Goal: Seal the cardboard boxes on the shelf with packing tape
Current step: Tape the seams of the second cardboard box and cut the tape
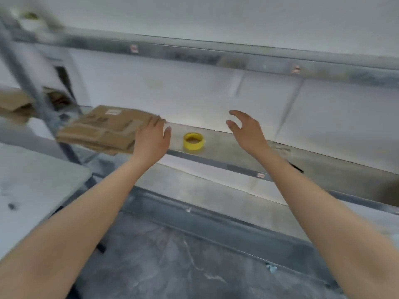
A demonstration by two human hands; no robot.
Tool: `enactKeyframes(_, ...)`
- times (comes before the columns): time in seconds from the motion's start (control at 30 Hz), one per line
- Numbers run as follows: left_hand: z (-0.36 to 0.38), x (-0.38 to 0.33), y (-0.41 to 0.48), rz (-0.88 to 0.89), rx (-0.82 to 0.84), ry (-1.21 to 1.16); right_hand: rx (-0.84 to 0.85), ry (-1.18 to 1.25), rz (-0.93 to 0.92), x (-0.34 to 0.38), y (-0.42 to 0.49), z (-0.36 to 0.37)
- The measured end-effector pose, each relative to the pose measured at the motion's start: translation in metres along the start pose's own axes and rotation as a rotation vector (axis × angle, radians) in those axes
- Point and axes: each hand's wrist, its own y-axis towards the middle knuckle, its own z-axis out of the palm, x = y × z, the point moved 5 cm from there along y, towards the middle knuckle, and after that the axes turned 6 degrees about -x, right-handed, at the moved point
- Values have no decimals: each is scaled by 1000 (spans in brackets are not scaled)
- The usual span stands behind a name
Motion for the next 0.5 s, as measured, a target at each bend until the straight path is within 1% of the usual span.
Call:
enactKeyframes(0.1, -16, 53, -5, -51, -40, 26, 65, 37, -23, 29, 10, 51)
enactKeyframes(0.2, -19, 103, -5, -104, -45, 73, 130, 89, -36, 50, 24, 102)
enactKeyframes(0.33, -9, 167, 4, -191, -41, 119, 210, 108, -83, 71, 47, 170)
enactKeyframes(0.43, 1, 210, 19, -262, -60, 118, 252, 129, -92, 77, 71, 215)
enactKeyframes(0.5, 10, 236, 33, -302, -34, 127, 270, 144, -82, 80, 88, 243)
